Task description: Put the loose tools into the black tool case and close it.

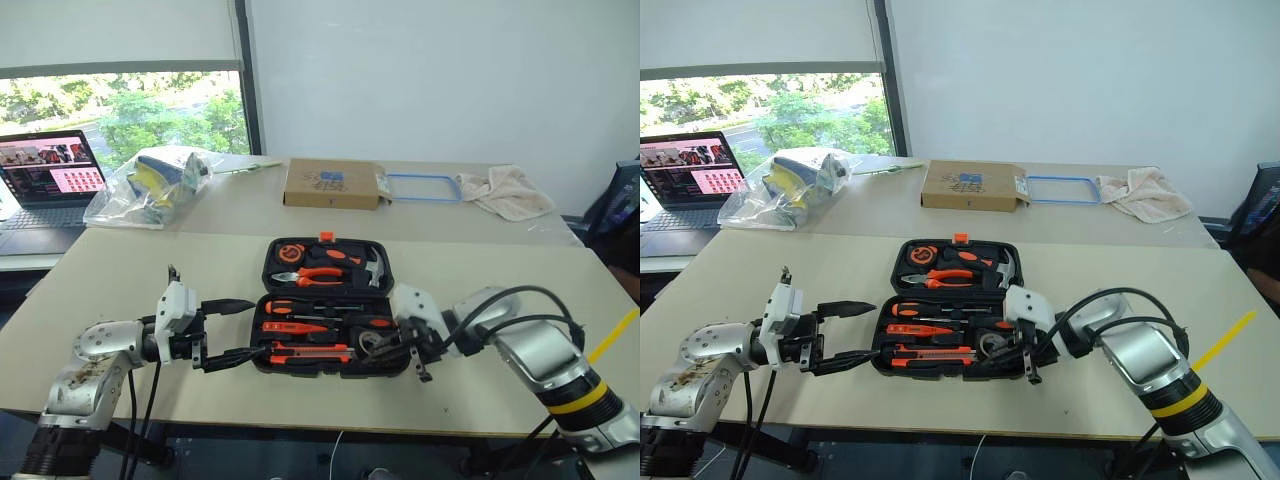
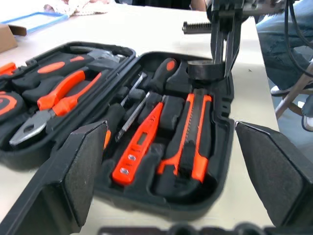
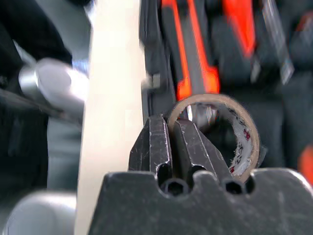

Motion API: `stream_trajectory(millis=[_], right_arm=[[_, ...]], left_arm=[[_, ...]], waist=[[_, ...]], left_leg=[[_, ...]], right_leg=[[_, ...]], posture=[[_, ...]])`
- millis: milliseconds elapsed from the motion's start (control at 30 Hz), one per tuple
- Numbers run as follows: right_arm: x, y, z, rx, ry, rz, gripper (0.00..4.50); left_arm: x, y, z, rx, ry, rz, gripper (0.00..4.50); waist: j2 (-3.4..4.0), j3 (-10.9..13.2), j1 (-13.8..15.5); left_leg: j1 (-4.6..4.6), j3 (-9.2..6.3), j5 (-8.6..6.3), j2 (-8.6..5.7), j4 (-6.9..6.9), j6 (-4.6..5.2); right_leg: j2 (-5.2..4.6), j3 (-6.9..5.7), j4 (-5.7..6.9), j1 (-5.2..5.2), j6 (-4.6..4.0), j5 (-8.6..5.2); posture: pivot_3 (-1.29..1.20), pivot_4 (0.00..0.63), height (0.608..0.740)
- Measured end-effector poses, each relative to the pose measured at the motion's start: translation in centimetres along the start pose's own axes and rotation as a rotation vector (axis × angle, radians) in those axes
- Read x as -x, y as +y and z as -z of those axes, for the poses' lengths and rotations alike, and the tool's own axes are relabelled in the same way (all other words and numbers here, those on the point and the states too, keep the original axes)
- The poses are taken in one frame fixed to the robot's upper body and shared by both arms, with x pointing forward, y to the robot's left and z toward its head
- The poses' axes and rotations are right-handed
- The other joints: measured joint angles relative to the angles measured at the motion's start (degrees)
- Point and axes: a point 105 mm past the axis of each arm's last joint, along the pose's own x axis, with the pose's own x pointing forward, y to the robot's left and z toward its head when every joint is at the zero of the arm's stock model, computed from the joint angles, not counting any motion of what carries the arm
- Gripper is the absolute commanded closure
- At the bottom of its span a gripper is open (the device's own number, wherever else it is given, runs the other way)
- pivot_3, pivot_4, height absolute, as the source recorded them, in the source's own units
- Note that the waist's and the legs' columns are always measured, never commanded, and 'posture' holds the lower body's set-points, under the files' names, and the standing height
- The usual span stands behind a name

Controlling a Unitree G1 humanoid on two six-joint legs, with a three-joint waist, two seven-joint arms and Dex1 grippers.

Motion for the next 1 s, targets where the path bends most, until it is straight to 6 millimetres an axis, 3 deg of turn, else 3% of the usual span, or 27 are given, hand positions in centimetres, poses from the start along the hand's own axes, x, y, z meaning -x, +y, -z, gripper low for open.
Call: stream_trajectory(millis=[333, 600, 767, 1000], right_arm=[[0.0, -0.6, 1.3, 0.020, 0.112, 0.022, 4.41], [0.3, -1.4, 0.8, 0.018, 0.094, 0.063, 1.85], [1.3, -0.9, 0.5, -0.008, -0.001, 0.023, 0.11], [5.4, -1.0, -0.9, -0.015, -0.276, 0.074, 0.01]], left_arm=[[0.6, -0.1, 0.6, 0.005, 0.015, -0.005, 0.00], [1.3, 0.0, 1.5, 0.004, 0.016, -0.021, 0.00], [1.7, -0.2, 2.1, 0.026, 0.025, -0.035, 0.00], [3.2, 0.9, 1.8, 0.022, 0.031, -0.143, 0.00]], waist=[[-0.03, -0.02, -0.17], [-0.08, -0.05, -0.16], [-0.08, -0.05, -0.09], [-0.08, -0.05, -0.10]], left_leg=[[0.12, 0.00, 0.01, 0.02, 0.05, -0.02], [0.20, -0.01, 0.02, 0.04, 0.05, -0.03], [0.08, -0.03, 0.00, 0.05, 0.05, 0.00], [-0.01, -0.05, -0.03, 0.07, 0.04, 0.06]], right_leg=[[0.00, -0.11, -0.01, 0.08, -0.01, 0.00], [-0.01, -0.12, 0.03, 0.10, -0.07, 0.03], [-0.01, -0.24, 0.03, 0.05, -0.06, 0.03], [-0.02, -0.34, 0.00, 0.06, -0.03, 0.05]], posture=[[0.00, 0.150, 0.740], [0.00, 0.150, 0.740], [0.00, 0.150, 0.740], [0.00, 0.150, 0.740]])
